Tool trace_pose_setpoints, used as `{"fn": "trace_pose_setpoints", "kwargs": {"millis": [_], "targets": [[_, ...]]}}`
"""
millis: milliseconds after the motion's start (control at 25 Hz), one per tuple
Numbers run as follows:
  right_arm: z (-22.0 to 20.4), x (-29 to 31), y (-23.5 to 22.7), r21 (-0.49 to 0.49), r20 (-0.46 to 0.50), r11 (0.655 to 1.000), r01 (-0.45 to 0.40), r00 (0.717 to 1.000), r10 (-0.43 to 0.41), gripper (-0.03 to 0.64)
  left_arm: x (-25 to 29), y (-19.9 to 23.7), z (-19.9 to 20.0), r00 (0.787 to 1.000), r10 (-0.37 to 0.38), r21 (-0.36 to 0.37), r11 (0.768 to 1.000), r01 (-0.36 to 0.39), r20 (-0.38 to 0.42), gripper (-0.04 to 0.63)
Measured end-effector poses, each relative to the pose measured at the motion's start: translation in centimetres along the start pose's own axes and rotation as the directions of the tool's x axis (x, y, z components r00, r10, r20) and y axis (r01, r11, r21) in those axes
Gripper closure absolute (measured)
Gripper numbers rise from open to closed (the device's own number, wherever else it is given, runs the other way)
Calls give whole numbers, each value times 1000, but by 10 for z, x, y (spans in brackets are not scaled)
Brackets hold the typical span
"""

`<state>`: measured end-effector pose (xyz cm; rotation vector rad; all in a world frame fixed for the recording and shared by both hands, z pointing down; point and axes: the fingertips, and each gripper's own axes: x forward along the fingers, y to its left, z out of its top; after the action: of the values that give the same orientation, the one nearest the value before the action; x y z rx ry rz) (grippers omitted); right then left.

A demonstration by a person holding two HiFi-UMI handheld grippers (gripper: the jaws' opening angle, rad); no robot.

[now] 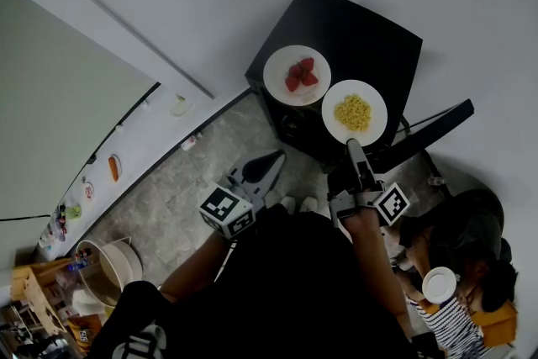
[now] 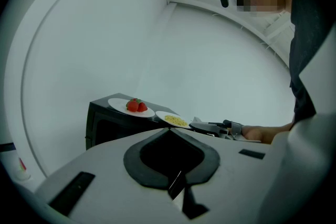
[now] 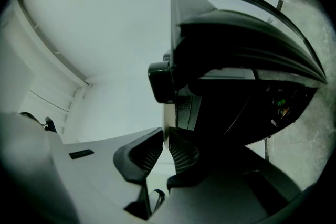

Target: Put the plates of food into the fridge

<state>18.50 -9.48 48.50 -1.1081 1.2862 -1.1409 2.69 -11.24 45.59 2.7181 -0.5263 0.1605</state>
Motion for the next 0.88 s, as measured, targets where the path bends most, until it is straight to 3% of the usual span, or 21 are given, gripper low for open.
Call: {"fn": "trace_pose_setpoints", "kwargs": {"millis": [880], "targets": [[-68, -53, 14, -25, -128, 999, -22, 992, 19, 569, -49, -19, -16, 1000, -4, -12, 1000, 4, 9, 572]]}}
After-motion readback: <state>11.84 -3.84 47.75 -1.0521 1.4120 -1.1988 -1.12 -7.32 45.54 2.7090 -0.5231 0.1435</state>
